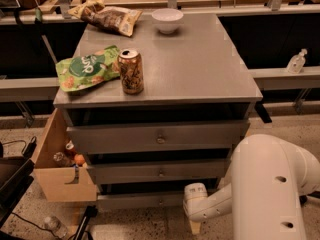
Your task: Open bottom drawer
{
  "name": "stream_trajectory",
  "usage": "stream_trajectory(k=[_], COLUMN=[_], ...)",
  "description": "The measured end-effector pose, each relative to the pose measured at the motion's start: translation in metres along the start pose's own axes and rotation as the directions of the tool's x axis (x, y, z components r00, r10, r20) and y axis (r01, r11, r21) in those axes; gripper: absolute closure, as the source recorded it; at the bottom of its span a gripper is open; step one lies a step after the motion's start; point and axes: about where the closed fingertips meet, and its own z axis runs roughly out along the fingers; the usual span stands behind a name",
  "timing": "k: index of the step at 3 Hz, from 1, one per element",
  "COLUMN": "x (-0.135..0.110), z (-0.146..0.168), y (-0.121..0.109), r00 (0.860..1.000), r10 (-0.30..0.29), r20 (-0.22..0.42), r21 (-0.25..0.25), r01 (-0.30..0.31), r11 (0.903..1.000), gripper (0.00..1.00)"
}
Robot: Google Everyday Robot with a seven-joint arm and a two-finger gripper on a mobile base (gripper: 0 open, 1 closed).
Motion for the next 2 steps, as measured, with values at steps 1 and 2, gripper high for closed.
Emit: stream_trajectory(k=[1, 2], x=[-0.004, -0.011], z=[0.014, 0.024], y=[-0.003, -0.006], r00=[1.000, 0.999], r10=[-0.009, -0.021], r20=[0.014, 0.030], r21=[-0.006, 0.007], r01=[0.009, 0.021], r11=[0.9999, 0.9998], gripper=[0.00, 0.00])
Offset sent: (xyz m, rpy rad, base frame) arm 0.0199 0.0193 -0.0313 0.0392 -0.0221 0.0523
